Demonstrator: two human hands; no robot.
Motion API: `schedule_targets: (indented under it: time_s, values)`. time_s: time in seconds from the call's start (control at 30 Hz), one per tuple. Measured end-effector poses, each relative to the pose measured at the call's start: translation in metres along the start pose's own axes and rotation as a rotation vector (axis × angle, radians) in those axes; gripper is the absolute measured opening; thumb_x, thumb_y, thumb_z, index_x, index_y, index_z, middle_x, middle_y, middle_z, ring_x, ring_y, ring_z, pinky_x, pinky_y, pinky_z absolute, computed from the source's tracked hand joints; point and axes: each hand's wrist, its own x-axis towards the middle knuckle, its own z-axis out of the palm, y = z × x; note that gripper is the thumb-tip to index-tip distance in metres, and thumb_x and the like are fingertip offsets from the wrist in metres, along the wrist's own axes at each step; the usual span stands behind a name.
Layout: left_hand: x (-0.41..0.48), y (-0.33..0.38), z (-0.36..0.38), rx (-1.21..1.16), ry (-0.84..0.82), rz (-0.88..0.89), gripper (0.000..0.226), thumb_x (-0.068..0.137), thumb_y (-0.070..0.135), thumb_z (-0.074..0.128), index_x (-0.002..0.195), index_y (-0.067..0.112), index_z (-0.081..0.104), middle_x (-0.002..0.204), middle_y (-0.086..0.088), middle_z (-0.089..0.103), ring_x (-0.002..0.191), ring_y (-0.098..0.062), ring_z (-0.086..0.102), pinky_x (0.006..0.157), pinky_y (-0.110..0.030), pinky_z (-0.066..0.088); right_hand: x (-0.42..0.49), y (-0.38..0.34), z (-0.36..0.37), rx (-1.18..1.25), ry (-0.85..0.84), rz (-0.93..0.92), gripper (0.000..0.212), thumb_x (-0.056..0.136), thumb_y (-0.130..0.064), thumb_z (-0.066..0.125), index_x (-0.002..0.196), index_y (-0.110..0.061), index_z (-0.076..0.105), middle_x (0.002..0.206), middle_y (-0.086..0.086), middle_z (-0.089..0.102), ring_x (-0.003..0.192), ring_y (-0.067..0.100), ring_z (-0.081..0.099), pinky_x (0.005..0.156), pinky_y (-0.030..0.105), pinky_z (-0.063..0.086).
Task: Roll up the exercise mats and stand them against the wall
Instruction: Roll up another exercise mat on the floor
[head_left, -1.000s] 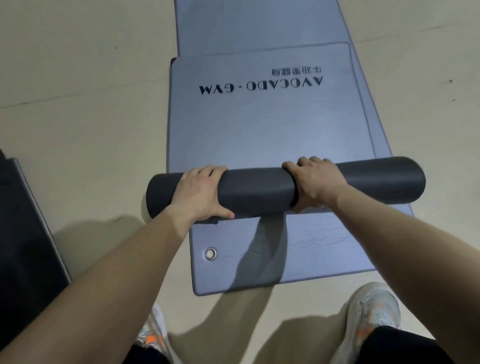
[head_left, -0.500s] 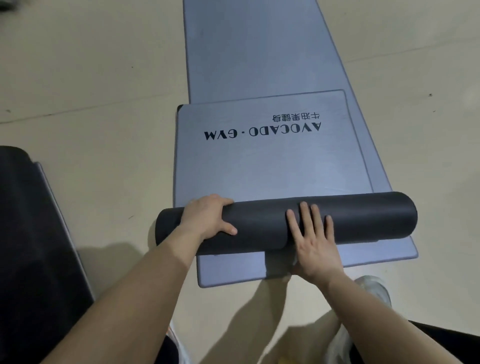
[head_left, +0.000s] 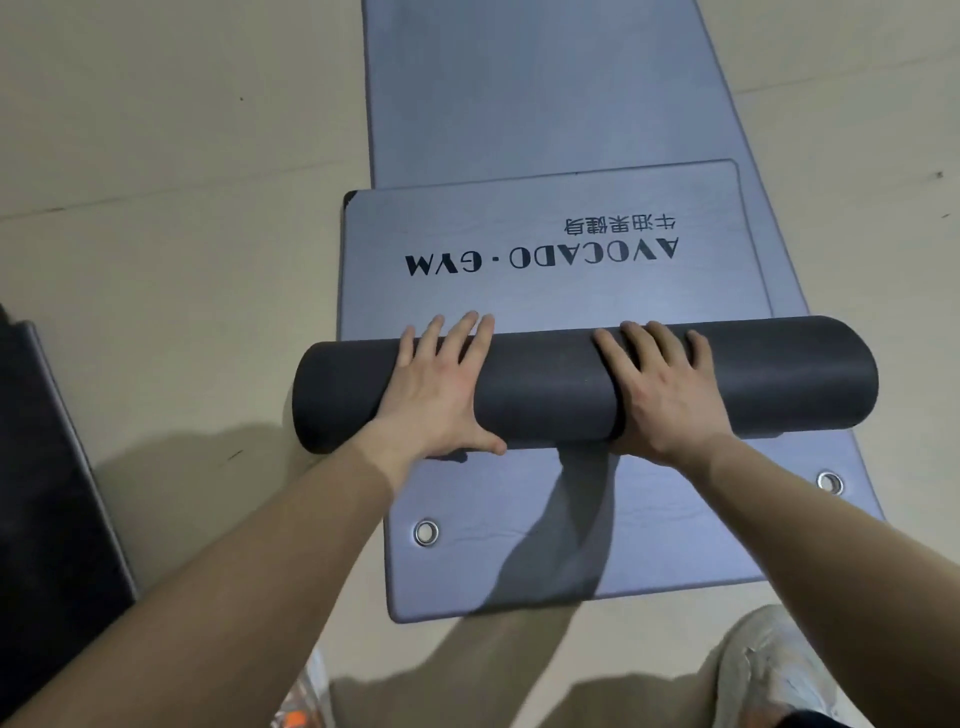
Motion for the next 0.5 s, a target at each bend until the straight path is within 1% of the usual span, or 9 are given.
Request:
schedule_targets:
  time_s: [0.03, 0.1, 0.2, 0.3, 0.4, 0.43, 0.47, 0.5]
  values:
    - [-0.001, 0.000, 0.001, 0.042, 0.032, 0.008, 0.144, 0.052, 0.087, 0.071, 0.159, 0.021, 0.000, 0.166, -0.005, 0.017, 0.151, -0.037, 0.019, 0.121, -0.057, 0.016, 0.006, 0.002, -0.006, -0.011, -0.007, -0.021, 0.129, 0.044, -0.064, 0.084, 0.154, -0.024, 0.030, 0.145, 0.011, 0.048, 0.131, 0.038, 0.045, 0.107, 0.062, 0.034]
    - [0.000, 0.001, -0.001, 0.069, 0.066, 0.013, 0.135, 0.050, 0.084, 0.072, 0.156, 0.024, 0.013, 0.159, -0.003, 0.031, 0.142, -0.034, 0.034, 0.117, -0.054, 0.026, 0.012, 0.005, -0.017, -0.035, -0.032, -0.038, 0.123, 0.042, -0.067, 0.079, 0.149, -0.026, 0.033, 0.134, 0.006, 0.052, 0.119, 0.034, 0.051, 0.100, 0.055, 0.038]
    - [-0.006, 0.002, -0.011, 0.022, 0.013, 0.014, 0.124, 0.048, 0.082, 0.073, 0.149, 0.027, 0.026, 0.146, -0.001, 0.046, 0.126, -0.031, 0.050, 0.109, -0.051, 0.038, 0.006, 0.000, -0.035, -0.030, -0.123, -0.045, 0.117, 0.045, -0.070, 0.078, 0.144, -0.031, 0.031, 0.130, 0.003, 0.054, 0.113, 0.033, 0.054, 0.097, 0.050, 0.042]
    - [-0.042, 0.014, -0.012, -0.026, -0.145, 0.022, 0.125, 0.046, 0.082, 0.073, 0.149, 0.028, 0.026, 0.140, -0.002, 0.051, 0.118, -0.032, 0.056, 0.102, -0.051, 0.044, -0.029, -0.014, -0.051, -0.001, -0.277, -0.091, 0.112, 0.051, -0.072, 0.076, 0.144, -0.034, 0.028, 0.129, 0.001, 0.053, 0.115, 0.031, 0.055, 0.100, 0.049, 0.044]
    - [-0.084, 0.031, 0.001, -0.066, -0.352, 0.052, 0.129, 0.045, 0.082, 0.076, 0.151, 0.028, 0.024, 0.137, -0.001, 0.051, 0.116, -0.031, 0.057, 0.099, -0.049, 0.047, -0.074, -0.026, -0.047, 0.056, -0.443, -0.126, 0.114, 0.054, -0.070, 0.078, 0.149, -0.036, 0.024, 0.135, -0.001, 0.052, 0.120, 0.029, 0.054, 0.106, 0.051, 0.042]
    - [-0.091, 0.034, 0.004, -0.083, -0.402, 0.066, 0.130, 0.045, 0.081, 0.077, 0.151, 0.028, 0.024, 0.137, -0.001, 0.052, 0.117, -0.031, 0.057, 0.099, -0.048, 0.048, -0.087, -0.029, -0.044, 0.087, -0.472, -0.122, 0.116, 0.055, -0.069, 0.079, 0.151, -0.036, 0.023, 0.138, -0.001, 0.051, 0.124, 0.029, 0.053, 0.109, 0.052, 0.040]
    - [-0.095, 0.036, 0.003, -0.096, -0.429, 0.072, 0.130, 0.044, 0.079, 0.079, 0.151, 0.028, 0.025, 0.137, 0.000, 0.052, 0.118, -0.030, 0.057, 0.099, -0.047, 0.049, -0.099, -0.033, -0.041, 0.107, -0.466, -0.104, 0.119, 0.057, -0.069, 0.079, 0.155, -0.035, 0.020, 0.143, -0.001, 0.049, 0.129, 0.030, 0.051, 0.113, 0.055, 0.036]
    - [-0.096, 0.036, 0.000, -0.116, -0.446, 0.072, 0.131, 0.044, 0.078, 0.081, 0.152, 0.029, 0.025, 0.138, 0.001, 0.053, 0.121, -0.029, 0.056, 0.100, -0.046, 0.048, -0.110, -0.037, -0.039, 0.109, -0.419, -0.077, 0.120, 0.061, -0.069, 0.077, 0.158, -0.032, 0.016, 0.148, 0.001, 0.046, 0.134, 0.030, 0.047, 0.117, 0.057, 0.030]
